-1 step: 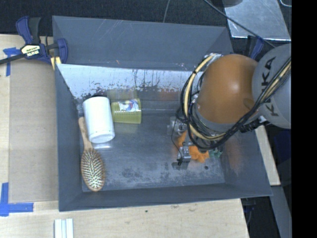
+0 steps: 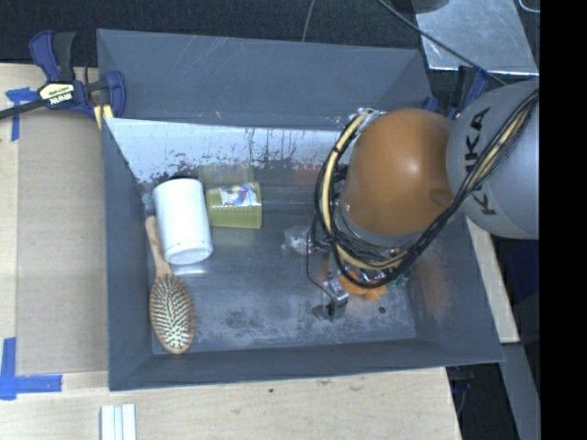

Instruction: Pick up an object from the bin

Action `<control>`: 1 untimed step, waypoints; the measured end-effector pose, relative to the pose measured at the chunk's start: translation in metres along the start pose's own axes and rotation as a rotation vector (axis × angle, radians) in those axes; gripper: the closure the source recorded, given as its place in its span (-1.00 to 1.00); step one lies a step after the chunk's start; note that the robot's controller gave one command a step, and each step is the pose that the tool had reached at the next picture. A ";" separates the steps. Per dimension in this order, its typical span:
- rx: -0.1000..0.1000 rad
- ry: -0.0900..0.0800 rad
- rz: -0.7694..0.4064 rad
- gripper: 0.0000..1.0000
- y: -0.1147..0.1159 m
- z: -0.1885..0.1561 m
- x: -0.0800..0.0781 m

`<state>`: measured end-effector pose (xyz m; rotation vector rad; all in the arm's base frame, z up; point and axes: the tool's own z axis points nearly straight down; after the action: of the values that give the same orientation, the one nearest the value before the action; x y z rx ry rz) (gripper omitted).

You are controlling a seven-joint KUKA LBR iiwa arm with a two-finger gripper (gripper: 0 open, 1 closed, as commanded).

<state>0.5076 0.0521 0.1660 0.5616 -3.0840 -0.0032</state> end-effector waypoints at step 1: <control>-0.003 0.002 -0.316 -1.00 0.053 0.046 0.000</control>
Offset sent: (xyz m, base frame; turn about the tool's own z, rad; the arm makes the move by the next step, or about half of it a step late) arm -0.0183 0.0483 -0.0446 -0.3136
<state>0.4884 0.1020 0.1201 1.0393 -2.9550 -0.0086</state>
